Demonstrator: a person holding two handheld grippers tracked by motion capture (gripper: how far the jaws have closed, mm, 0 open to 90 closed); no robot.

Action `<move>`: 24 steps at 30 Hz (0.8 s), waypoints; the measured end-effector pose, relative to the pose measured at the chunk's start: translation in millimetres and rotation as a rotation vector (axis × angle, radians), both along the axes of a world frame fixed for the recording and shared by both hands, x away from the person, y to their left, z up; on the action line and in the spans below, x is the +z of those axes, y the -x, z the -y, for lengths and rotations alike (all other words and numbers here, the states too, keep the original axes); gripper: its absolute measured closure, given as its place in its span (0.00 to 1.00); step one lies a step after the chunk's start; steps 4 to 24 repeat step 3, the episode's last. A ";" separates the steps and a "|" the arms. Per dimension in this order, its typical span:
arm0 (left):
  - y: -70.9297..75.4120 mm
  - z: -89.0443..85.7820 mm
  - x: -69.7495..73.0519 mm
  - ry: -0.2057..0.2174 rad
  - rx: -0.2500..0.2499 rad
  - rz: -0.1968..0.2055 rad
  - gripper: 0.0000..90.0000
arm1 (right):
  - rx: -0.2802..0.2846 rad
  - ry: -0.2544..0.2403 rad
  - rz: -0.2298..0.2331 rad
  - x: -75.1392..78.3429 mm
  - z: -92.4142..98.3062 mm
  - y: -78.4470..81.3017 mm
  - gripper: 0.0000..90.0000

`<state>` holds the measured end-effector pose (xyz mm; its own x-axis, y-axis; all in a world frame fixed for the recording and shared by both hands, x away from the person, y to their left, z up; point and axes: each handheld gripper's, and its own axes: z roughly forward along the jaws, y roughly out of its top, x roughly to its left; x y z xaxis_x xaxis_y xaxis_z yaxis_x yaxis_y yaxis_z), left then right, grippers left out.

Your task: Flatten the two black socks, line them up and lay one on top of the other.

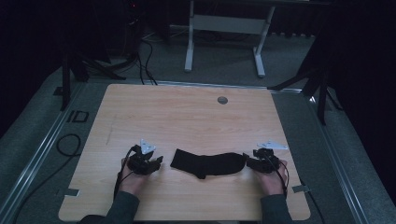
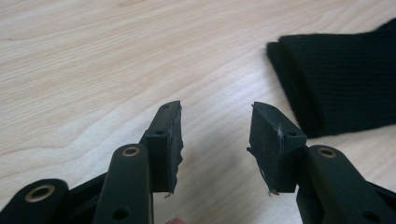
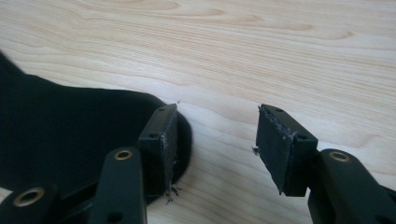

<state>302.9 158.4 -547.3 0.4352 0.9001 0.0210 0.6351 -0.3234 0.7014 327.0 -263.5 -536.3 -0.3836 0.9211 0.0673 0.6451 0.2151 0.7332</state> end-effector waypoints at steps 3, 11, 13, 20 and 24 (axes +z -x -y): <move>-2.9 -2.9 -0.7 -0.006 0.015 0.003 0.60 | -0.025 0.018 -0.001 -1.7 6.4 -1.0 0.53; -2.9 -2.9 -0.7 -0.006 0.015 0.003 0.60 | -0.025 0.018 -0.001 -1.7 6.4 -1.0 0.53; -2.9 -2.9 -0.7 -0.006 0.015 0.003 0.60 | -0.025 0.018 -0.001 -1.7 6.4 -1.0 0.53; -2.9 -2.9 -0.7 -0.006 0.015 0.003 0.60 | -0.025 0.018 -0.001 -1.7 6.4 -1.0 0.53; -2.9 -2.9 -0.7 -0.006 0.015 0.003 0.60 | -0.025 0.018 -0.001 -1.7 6.4 -1.0 0.53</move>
